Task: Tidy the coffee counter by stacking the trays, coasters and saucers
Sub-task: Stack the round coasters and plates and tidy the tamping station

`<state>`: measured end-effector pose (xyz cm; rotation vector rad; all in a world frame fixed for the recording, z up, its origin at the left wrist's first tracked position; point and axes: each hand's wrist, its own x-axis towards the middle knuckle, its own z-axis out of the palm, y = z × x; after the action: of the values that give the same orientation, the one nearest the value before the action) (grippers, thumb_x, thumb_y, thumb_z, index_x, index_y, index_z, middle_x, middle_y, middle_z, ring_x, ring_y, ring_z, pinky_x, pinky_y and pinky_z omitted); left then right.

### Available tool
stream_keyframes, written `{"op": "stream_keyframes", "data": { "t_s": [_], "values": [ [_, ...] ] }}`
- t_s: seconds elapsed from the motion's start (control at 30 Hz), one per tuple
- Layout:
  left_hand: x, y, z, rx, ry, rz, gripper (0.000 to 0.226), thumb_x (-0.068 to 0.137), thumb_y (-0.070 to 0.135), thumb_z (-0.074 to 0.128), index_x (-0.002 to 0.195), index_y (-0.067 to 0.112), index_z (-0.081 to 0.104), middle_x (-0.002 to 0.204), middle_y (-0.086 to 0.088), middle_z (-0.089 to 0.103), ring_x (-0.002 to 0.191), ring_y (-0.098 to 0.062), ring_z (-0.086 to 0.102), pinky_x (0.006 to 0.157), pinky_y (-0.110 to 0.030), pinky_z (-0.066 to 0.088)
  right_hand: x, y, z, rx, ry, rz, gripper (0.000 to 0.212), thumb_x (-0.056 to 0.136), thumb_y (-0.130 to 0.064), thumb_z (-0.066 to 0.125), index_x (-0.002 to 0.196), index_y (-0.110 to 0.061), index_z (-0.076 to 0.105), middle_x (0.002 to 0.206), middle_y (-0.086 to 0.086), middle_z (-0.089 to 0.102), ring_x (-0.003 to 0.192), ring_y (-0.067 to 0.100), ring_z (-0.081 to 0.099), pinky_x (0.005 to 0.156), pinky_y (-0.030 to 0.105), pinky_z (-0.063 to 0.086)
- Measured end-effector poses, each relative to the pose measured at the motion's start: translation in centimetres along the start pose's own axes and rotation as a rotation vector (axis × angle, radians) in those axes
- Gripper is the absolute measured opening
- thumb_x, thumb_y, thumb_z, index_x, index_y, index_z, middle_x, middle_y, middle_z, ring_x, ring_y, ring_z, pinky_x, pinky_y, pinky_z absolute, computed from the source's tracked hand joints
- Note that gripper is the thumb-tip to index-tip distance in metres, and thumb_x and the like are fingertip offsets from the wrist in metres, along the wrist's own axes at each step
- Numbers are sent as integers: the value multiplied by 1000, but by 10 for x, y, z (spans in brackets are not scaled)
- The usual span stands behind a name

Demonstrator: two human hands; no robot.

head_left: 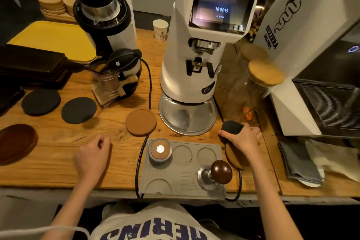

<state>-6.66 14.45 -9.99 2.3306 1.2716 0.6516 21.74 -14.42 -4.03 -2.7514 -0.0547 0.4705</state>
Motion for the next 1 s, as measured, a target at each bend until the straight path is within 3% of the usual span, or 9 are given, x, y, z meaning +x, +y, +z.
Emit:
{"op": "stream_keyframes", "data": {
  "t_s": [0.27, 0.6, 1.0],
  "values": [
    [2, 2, -3, 55, -17, -41, 33, 93, 16, 56, 60, 10, 53, 46, -6, 47, 40, -25, 45, 44, -35, 41, 11, 3, 10, -37, -50, -37, 115, 69, -62, 78, 153, -9, 20, 152, 21, 25, 140, 39, 20, 112, 47, 29],
    [2, 0, 0, 82, 14, -23, 32, 91, 15, 59, 60, 12, 53, 45, -2, 45, 39, -22, 44, 42, -31, 37, 1, 8, 8, 26, 69, -75, 105, 69, -54, 82, 151, -16, 29, 147, 20, 35, 137, 37, 26, 106, 47, 35],
    [2, -1, 1, 47, 14, -45, 33, 92, 16, 59, 60, 12, 55, 46, -4, 49, 40, -24, 47, 43, -33, 41, -80, -35, -34, 235, 31, -362, 101, 67, -52, 82, 150, -29, 31, 152, 4, 32, 139, 26, 25, 107, 46, 35]
  ]
}}
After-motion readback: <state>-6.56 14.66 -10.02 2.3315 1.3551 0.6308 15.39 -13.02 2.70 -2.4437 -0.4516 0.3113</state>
